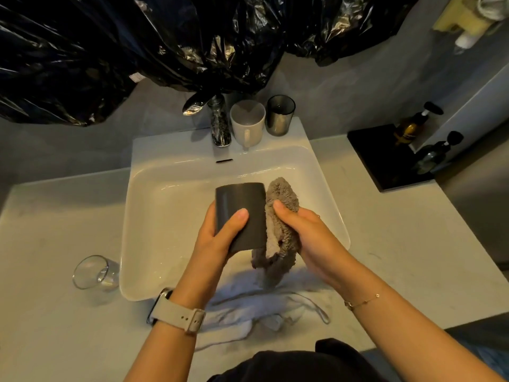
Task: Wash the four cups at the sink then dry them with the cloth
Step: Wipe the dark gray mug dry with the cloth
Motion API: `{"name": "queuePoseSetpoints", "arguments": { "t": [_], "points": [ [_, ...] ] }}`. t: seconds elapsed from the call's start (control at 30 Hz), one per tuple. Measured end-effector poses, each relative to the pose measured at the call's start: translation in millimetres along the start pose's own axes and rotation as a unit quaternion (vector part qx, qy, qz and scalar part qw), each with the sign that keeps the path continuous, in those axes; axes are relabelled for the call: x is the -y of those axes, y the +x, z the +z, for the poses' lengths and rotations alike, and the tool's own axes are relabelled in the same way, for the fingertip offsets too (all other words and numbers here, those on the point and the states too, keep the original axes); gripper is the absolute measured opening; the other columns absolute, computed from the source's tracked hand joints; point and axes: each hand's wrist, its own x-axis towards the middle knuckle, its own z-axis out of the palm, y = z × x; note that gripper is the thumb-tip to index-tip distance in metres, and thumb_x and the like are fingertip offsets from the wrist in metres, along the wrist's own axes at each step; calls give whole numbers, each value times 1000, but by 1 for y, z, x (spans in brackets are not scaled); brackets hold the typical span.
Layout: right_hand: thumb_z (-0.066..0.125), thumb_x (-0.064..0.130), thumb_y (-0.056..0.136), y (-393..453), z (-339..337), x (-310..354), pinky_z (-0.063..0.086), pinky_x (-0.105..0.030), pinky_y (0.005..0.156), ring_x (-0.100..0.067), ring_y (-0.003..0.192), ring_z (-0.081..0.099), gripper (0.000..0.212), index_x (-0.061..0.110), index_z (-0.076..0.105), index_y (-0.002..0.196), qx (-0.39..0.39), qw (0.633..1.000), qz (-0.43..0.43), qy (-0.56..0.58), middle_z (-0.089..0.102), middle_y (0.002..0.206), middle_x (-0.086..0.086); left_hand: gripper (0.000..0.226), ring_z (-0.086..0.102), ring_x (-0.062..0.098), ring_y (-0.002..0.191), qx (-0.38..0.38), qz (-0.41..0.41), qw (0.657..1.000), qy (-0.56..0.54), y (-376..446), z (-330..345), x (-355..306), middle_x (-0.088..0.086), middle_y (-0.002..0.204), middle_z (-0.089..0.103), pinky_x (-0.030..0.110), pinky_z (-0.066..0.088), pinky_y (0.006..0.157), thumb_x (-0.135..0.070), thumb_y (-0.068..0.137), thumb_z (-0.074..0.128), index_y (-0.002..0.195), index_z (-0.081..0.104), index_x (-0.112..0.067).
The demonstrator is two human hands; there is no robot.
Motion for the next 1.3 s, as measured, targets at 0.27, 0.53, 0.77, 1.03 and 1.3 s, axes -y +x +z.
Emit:
{"name": "queuePoseSetpoints", "arguments": {
  "t": [0.27,0.53,0.77,1.03,1.3],
  "points": [
    [70,22,78,6,-8,19,45,-45,104,-34,124,54,56,-1,58,128,97,964,175,175,55,135,-23,65,64,0,106,41,69,986,144,0,-12,-19,-24,114,65,17,53,82,-38,79,78,136,46,-37],
    [51,19,89,8,-10,-1,47,-44,101,-36,119,57,47,-4,56,129,91,942,175,271,59,127,-26,74,66,14,111,44,12,995,89,3,-11,-5,-6,123,67,30,57,86,-49,73,75,139,49,-30],
    [48,27,98,9,5,-12,52,-47,87,-34,112,61,43,1,55,132,24,938,151,310,61,127,-22,64,67,10,107,28,28,994,99,7,-3,-9,-6,122,66,24,56,81,-42,79,79,135,52,-29],
    [49,24,93,4,21,-19,48,-44,101,-33,115,62,44,-4,56,126,42,957,35,286,63,123,-24,68,66,29,109,-95,-53,975,-195,10,3,-5,10,127,62,40,58,84,-47,80,73,137,48,-18],
    [69,16,86,-7,-1,-16,57,-24,80,-13,88,71,7,20,71,92,-38,977,-128,-169,76,89,3,49,68,25,96,-143,-68,974,-164,14,-11,-14,13,119,64,34,57,70,-40,80,72,123,56,-20]
  ]
}}
